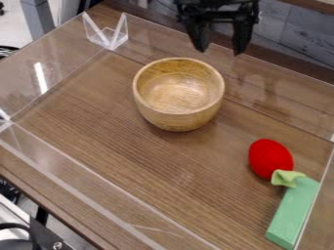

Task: Move the red fruit to the right

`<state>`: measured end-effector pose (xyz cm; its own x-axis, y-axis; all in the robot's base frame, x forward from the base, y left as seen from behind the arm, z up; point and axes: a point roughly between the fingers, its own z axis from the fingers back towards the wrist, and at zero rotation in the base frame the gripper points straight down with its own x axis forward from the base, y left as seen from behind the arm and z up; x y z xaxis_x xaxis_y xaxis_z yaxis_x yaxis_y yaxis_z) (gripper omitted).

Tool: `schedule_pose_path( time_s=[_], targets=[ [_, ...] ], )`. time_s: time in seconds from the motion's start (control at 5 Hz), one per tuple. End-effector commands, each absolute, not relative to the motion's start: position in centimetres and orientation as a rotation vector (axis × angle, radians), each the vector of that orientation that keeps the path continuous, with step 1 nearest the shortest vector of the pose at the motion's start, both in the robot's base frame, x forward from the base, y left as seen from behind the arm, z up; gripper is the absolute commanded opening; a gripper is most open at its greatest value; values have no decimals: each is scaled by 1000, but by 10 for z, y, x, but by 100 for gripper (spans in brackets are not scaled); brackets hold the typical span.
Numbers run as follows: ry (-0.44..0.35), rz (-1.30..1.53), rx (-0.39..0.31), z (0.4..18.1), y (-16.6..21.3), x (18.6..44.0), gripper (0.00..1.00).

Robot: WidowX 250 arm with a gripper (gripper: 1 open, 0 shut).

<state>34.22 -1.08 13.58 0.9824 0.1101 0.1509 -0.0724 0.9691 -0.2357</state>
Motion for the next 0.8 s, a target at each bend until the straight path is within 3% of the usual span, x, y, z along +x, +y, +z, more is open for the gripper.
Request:
schedule_pose_path(
  time_s=[0.0,0.4,0.6],
  targets=[
    [-201,44,-223,143,-6,355,100],
    [-147,-87,-236,127,-5,345,100],
    [-127,-1,-239,117,0,342,100]
  ],
)
